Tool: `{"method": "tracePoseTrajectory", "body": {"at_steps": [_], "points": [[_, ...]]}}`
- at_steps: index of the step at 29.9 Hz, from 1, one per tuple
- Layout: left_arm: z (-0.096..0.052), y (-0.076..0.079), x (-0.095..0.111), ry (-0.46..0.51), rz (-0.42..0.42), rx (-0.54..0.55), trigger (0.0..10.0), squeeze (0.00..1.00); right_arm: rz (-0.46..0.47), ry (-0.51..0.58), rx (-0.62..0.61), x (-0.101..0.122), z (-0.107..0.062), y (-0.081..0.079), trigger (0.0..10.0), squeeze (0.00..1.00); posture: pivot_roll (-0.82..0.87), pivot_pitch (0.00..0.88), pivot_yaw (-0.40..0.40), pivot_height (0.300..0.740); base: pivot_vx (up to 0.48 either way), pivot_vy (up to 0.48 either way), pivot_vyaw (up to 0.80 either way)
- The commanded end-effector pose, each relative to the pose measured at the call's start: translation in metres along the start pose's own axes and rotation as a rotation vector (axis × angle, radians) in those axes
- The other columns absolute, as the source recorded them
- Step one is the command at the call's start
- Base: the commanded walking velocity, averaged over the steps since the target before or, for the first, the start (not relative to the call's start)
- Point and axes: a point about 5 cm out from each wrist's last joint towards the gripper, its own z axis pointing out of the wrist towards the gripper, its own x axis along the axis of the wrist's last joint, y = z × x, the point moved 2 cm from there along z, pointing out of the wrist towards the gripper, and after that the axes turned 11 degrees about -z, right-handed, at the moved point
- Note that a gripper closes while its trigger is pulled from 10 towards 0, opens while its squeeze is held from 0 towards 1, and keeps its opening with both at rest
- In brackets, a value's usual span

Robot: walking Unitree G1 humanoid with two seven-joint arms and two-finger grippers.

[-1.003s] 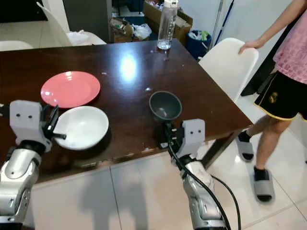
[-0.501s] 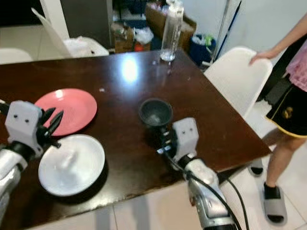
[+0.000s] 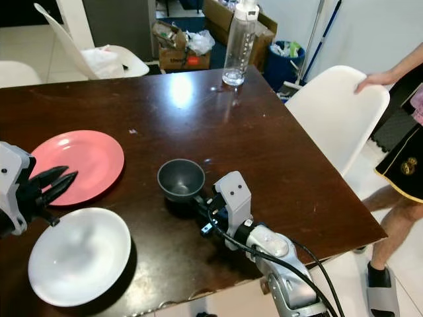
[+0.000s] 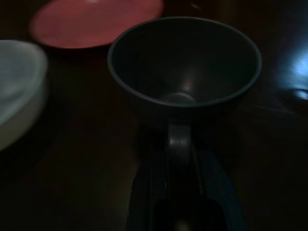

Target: Setting the table

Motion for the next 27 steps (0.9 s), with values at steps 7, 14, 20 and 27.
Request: {"method": "tracePoseTrajectory", "body": {"at_steps": [7, 14, 20, 27], "points": [[-0.028, 0.005, -0.013, -0.22, 0.027, -0.238, 10.0, 0.0, -0.102, 0.007, 0.035, 0.006, -0.003, 0.001, 10.0, 0.0, 0.03, 0.064, 0.045, 0.74, 0.0, 0.0, 0.0], [-0.03, -0.013, 0.001, -0.206, 0.062, -0.189, 10.0, 0.0, -0.13, 0.066, -0.058, 0.009, 0.007, 0.016, 10.0, 0.0, 0.05, 0.061, 0.058, 0.74, 0.0, 0.0, 0.0], [-0.028, -0.01, 0.016, -0.184, 0.089, -0.222, 10.0, 0.0, -0.08, 0.145, -0.075, 0.017, 0.026, 0.028, 10.0, 0.0, 0.09, 0.08, 0.066, 0.74, 0.0, 0.0, 0.0], [-0.034, -0.009, 0.033, -0.163, 0.116, -0.228, 10.0, 0.0, -0.091, 0.163, 0.03, 0.023, 0.057, 0.027, 10.0, 0.0, 0.14, 0.112, 0.063, 0.74, 0.0, 0.0, 0.0]]}}
